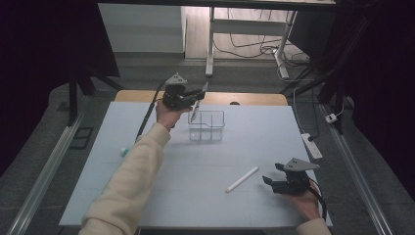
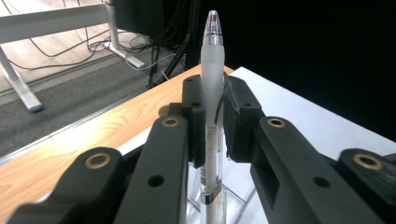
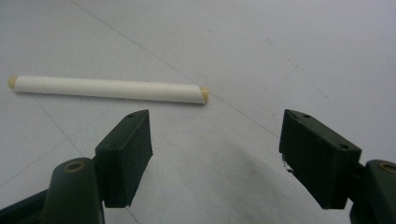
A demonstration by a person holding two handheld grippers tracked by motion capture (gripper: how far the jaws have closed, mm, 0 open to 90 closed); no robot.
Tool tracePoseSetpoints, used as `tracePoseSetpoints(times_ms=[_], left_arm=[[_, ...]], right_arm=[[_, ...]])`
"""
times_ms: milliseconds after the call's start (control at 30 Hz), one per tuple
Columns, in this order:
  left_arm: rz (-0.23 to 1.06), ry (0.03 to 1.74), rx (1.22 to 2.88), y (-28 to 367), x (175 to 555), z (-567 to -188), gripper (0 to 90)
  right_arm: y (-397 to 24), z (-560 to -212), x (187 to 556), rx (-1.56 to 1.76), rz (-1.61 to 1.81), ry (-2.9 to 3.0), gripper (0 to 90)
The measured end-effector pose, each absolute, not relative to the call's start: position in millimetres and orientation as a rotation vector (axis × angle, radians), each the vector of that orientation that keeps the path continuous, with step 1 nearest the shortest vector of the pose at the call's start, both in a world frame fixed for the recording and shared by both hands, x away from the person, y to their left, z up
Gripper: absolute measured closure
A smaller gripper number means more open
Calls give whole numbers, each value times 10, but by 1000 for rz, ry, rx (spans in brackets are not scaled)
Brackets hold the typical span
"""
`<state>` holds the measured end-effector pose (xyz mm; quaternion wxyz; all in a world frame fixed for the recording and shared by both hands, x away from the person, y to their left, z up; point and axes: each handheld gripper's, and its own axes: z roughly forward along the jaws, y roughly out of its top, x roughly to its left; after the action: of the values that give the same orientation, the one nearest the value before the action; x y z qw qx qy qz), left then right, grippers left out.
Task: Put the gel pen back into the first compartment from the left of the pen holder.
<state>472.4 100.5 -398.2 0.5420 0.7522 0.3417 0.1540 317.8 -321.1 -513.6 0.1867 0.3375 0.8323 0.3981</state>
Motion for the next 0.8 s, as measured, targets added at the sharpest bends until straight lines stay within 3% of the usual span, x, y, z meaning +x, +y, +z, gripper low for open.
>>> tracePoseSetpoints(times_ms=[567,700,800], left_arm=[[346,850,1805,990,4863,-4117,783],[364,856,1837,1009,4832,-4123,612],[356,844,1843,1036,4787,-4103,565]], right_arm=[[-3226,-5143,3174,954,1124,2342,248],[-3225,-5139,3170,950,1118,2344,248],[-3226,-5138,3170,951,1118,2343,248]])
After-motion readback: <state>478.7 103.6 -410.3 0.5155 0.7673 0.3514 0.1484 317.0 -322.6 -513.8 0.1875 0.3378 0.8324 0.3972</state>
